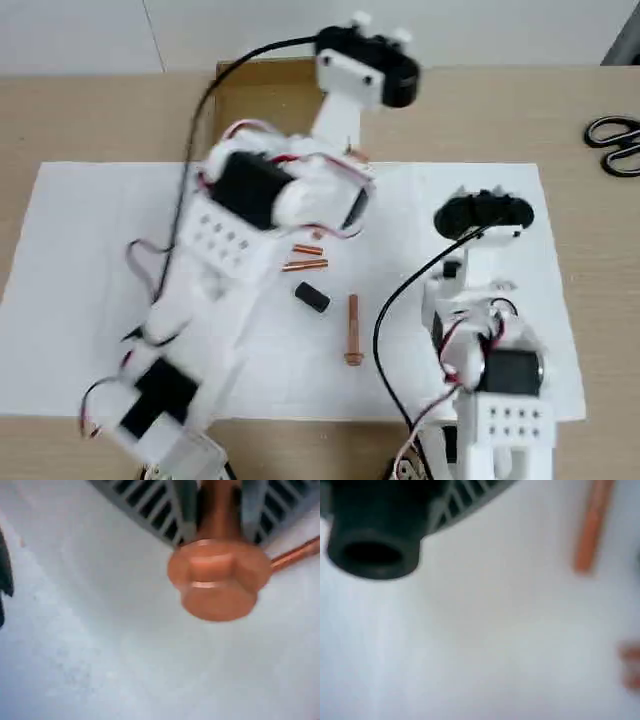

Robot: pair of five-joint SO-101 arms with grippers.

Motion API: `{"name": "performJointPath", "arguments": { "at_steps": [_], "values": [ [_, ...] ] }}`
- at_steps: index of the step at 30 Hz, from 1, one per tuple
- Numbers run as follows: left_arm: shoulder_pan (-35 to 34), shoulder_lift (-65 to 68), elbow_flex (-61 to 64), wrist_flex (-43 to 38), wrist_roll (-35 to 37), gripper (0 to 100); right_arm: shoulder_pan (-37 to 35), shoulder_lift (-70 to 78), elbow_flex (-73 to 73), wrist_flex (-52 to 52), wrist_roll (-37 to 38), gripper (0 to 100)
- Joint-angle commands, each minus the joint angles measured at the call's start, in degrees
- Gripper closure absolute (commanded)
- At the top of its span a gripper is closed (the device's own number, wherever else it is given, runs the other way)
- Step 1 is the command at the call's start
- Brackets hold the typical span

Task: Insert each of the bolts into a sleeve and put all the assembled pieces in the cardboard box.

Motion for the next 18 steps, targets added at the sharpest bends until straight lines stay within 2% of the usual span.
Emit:
{"name": "performJointPath", "arguments": {
  "at_steps": [1,3,7,9,12,14,18],
  "values": [
    [-3.6,-13.8,10.9,-2.6,-0.4,99,-5.3,-11.2,1.3,-8.3,-0.2,99.4],
    [-6.1,-19.5,16.7,-7.8,-0.4,99,-8.2,-17.5,4.7,-12.6,-0.2,99.4],
    [-9.4,-30.2,31.3,-23.7,-0.4,99,-10.6,-29.5,15.8,-22.2,-0.1,99.4],
    [-9.3,-35.3,39.7,-31.8,-0.4,99,-10.6,-34.9,21.8,-27.3,-0.1,99.4],
    [-7.8,-42.6,52.4,-44.7,-0.4,99,-10.8,-34.4,25.7,-34.1,-0.1,99.4],
    [-7.5,-47.0,60.4,-54.7,-0.4,99,-10.9,-33.6,26.2,-37.6,-0.2,99.4],
    [-7.6,-55.4,74.1,-79.8,-0.4,99,-14.2,-33.7,29.5,-42.2,-0.1,99.4]
  ]
}}
